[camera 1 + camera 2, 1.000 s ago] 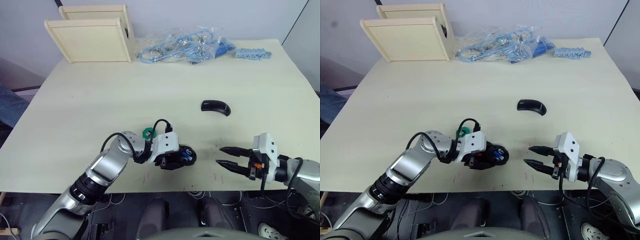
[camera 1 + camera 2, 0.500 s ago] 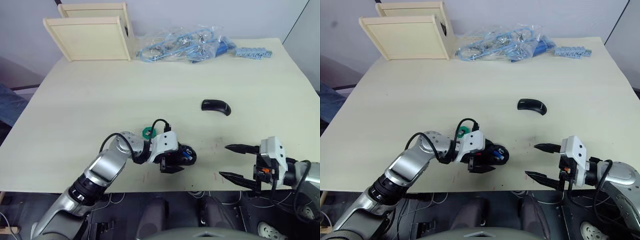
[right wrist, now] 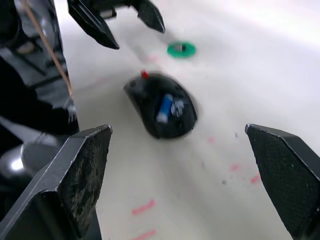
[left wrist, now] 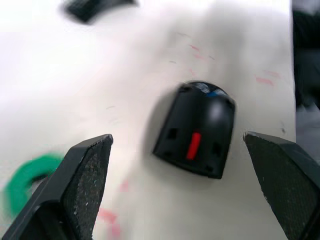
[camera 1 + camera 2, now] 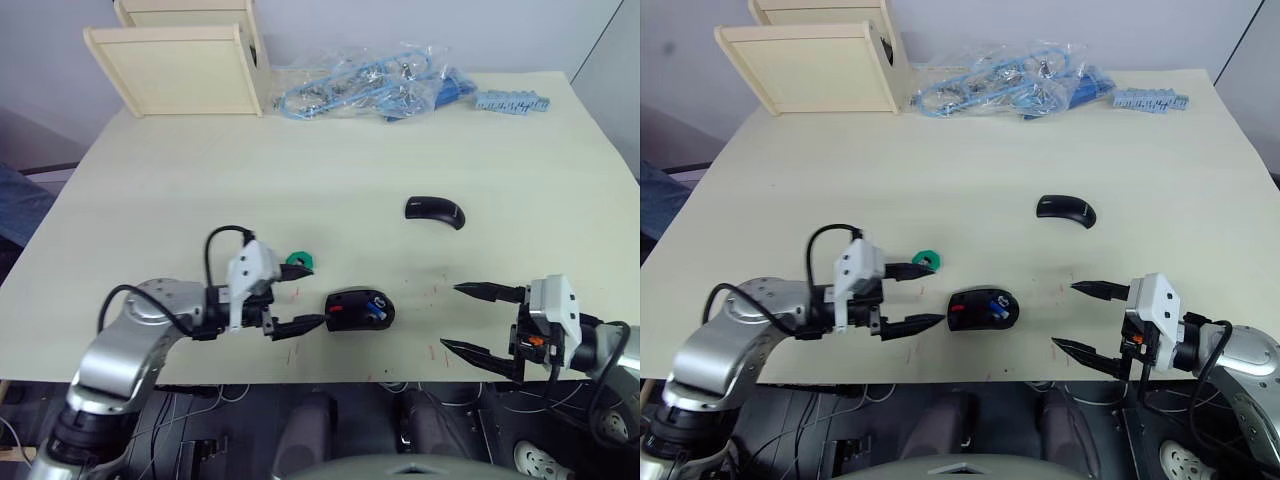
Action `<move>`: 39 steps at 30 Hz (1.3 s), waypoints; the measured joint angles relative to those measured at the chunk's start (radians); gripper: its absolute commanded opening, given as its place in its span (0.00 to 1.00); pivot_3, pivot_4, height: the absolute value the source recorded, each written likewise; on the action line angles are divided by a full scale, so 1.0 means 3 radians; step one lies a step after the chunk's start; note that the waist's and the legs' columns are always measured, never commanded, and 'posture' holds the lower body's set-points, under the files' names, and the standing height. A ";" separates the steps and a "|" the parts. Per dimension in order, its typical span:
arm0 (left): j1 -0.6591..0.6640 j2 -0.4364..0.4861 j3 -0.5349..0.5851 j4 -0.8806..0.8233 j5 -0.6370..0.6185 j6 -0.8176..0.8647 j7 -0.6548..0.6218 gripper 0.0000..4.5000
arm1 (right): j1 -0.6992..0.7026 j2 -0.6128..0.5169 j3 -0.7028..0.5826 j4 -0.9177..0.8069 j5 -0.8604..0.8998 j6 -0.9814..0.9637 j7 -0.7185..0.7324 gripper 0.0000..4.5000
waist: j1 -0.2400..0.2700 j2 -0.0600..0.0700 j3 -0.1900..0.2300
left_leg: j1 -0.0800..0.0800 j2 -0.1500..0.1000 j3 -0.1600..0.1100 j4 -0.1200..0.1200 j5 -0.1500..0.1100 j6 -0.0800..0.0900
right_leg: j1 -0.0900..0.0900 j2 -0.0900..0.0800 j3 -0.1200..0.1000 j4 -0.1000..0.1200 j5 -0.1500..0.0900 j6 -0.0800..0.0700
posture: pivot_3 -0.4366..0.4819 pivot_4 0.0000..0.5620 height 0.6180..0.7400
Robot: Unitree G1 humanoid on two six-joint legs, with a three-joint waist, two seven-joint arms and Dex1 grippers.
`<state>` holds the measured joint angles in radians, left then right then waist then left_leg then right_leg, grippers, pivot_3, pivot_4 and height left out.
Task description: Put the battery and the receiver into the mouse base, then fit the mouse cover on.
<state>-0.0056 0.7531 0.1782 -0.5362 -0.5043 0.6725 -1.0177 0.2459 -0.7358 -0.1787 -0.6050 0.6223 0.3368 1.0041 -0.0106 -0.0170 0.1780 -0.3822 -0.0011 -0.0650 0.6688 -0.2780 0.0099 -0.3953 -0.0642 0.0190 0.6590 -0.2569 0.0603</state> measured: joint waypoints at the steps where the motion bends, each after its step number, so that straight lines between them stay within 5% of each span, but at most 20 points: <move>1: 0.0100 -0.0038 0.0152 -0.0038 -0.0071 0.0022 0.0066 0.99 | -0.0006 0.0003 -0.0019 0.0018 0.0021 -0.0027 0.0033 1.00 | 0.0000 0.0000 0.0000 | 0.0000 0.0000 0.0001 0.0000 0.0000 0.0000 | 0.0000 0.0000 0.0000 0.0000 0.0000 0.0000 | 0.48 0.27 1.00; 8: 0.0598 -0.0175 0.0843 -0.0075 -0.0307 0.0153 0.0452 0.99 | -0.0069 -0.0009 -0.0276 0.0123 0.0224 -0.0147 0.0209 1.00 | 0.0012 0.0000 0.0000 | 0.0004 0.0001 0.0001 0.0000 0.0000 0.0000 | 0.0002 0.0001 -0.0001 0.0002 0.0001 -0.0001 | 0.48 0.27 1.00; 14: 0.0642 -0.0249 0.1000 0.0006 -0.0432 0.0266 0.0747 0.99 | -0.0043 -0.0044 -0.0461 0.0134 0.0306 -0.0146 0.0267 1.00 | 0.0012 0.0000 0.0000 | 0.0003 0.0000 0.0003 0.0000 0.0000 0.0000 | 0.0001 0.0001 0.0000 0.0002 0.0001 -0.0002 | 0.48 0.27 1.00; 16: 0.0518 -0.0245 0.0958 0.0072 -0.0472 0.0287 0.0799 0.99 | -0.0037 -0.0050 -0.0494 0.0131 0.0308 -0.0139 0.0265 1.00 | 0.0017 0.0000 0.0000 | 0.0004 0.0000 0.0003 0.0001 0.0000 0.0000 | 0.0001 0.0001 0.0000 0.0004 0.0001 -0.0002 | 0.48 0.27 1.00; 19: 0.0435 -0.0232 0.0920 0.0101 -0.0521 0.0303 0.0802 0.87 | -0.0036 -0.0051 -0.0499 0.0130 0.0308 -0.0132 0.0264 1.00 | 0.0009 -0.0001 0.0000 | 0.0004 -0.0001 0.0005 0.0000 0.0000 0.0000 | 0.0001 0.0001 0.0002 0.0004 0.0001 -0.0002 | 0.48 0.27 1.00; 20: 0.0392 -0.0216 0.0900 0.0132 -0.0538 0.0315 0.0804 0.75 | -0.0038 -0.0051 -0.0500 0.0130 0.0308 -0.0129 0.0263 1.00 | 0.0008 -0.0001 0.0000 | 0.0004 -0.0001 0.0005 0.0000 0.0000 0.0000 | 0.0001 0.0001 0.0002 0.0004 0.0001 -0.0002 | 0.48 0.27 1.00; 29: -0.0101 -0.0092 0.0392 0.0531 -0.0396 0.0333 0.0834 0.75 | -0.0180 -0.0035 -0.0337 0.0024 0.0302 -0.0041 0.0093 1.00 | -0.0005 -0.0001 0.0000 | 0.0001 -0.0012 0.0004 0.0000 0.0000 -0.0001 | -0.0003 0.0001 0.0003 0.0005 0.0002 -0.0002 | 0.48 0.27 1.00; 32: -0.0141 -0.0092 0.0334 0.0533 -0.0384 0.0347 0.0868 0.49 | -0.0185 -0.0021 -0.0328 -0.0031 0.0310 -0.0021 0.0008 1.00 | -0.0001 -0.0001 0.0000 | 0.0002 -0.0010 0.0004 0.0000 0.0000 -0.0001 | -0.0003 -0.0001 0.0004 0.0005 0.0002 -0.0002 | 0.48 0.27 1.00; 39: -0.0241 -0.0012 0.0092 0.0541 -0.0189 0.0308 0.0880 0.49 | -0.0152 0.0019 -0.0300 -0.0262 0.0378 0.0043 -0.0173 1.00 | 0.0003 -0.0001 0.0000 | 0.0003 -0.0011 0.0003 0.0000 0.0000 -0.0001 | -0.0003 0.0000 0.0004 0.0007 0.0002 -0.0002 | 0.48 0.27 1.00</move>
<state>-0.0778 0.7493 0.2059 -0.3739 -0.5610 0.7649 -0.7538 0.2004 -0.7301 -0.2688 -0.6836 0.7355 0.3498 0.9523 -0.0095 -0.0171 0.1779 -0.3814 -0.0045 -0.0641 0.6689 -0.2779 0.0097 -0.3961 -0.0642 0.0202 0.6611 -0.2564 0.0597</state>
